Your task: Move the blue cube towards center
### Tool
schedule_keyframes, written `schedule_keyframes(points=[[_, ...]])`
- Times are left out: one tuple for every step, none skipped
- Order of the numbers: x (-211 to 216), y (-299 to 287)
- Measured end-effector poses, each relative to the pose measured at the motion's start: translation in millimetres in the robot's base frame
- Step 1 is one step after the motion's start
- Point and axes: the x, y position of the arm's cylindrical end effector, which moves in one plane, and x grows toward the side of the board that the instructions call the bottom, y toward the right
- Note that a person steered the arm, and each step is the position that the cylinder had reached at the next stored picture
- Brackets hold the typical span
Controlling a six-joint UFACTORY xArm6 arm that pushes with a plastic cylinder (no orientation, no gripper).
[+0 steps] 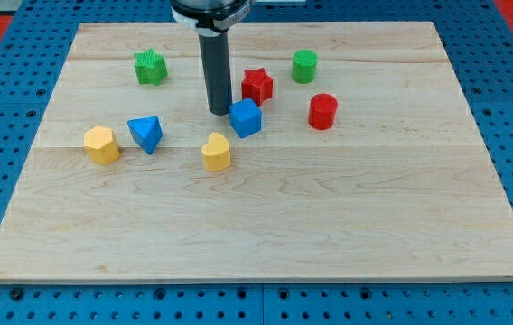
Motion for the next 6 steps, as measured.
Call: schedule_keyframes(points=[[-7, 19], [-5, 43], [8, 50], [33, 24], [34, 43], [34, 114]])
